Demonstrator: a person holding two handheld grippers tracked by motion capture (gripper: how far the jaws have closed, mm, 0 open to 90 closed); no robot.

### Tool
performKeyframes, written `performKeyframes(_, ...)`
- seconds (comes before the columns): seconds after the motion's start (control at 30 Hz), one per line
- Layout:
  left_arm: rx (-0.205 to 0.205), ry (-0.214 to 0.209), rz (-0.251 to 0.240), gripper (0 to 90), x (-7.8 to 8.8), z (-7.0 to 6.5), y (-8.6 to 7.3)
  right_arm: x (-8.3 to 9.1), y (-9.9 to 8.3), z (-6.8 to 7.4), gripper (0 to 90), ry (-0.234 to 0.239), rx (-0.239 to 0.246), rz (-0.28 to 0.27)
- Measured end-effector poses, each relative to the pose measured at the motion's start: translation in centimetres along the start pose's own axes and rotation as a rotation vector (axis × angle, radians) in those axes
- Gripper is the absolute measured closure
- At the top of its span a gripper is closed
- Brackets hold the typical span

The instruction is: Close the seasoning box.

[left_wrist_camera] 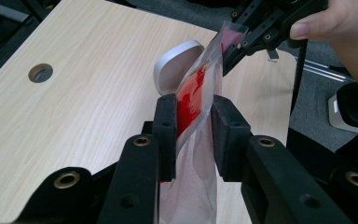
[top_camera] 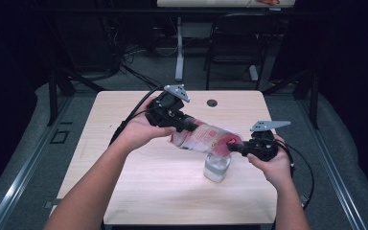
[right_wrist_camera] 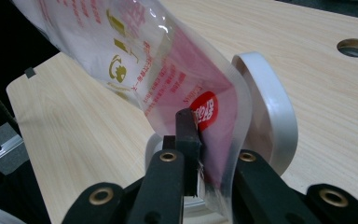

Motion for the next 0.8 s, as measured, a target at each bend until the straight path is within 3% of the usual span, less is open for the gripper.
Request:
performKeyframes(0.4,0.006,-0.001,-0.003,73.4,0.5,0.3,-0.3,-0.3,0.2,0.5,86.8,0.028,-0.001,-0.006)
performKeyframes(0.8,0.038,-0.004,-0.005,73.8,0.6,1.5,-2.4,-0.4,0.8,0.7,85.4,0.019,0.009,-0.042)
Point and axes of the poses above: each handheld gripper's, and its own axes: x roughly backward along the jaws, y roughly out of its top, z roughly to its left, the point moved 7 cm from there along -x, roughly forward along the jaws, and after that the axes turned 14 degrees about x, right-handed, at the moved point
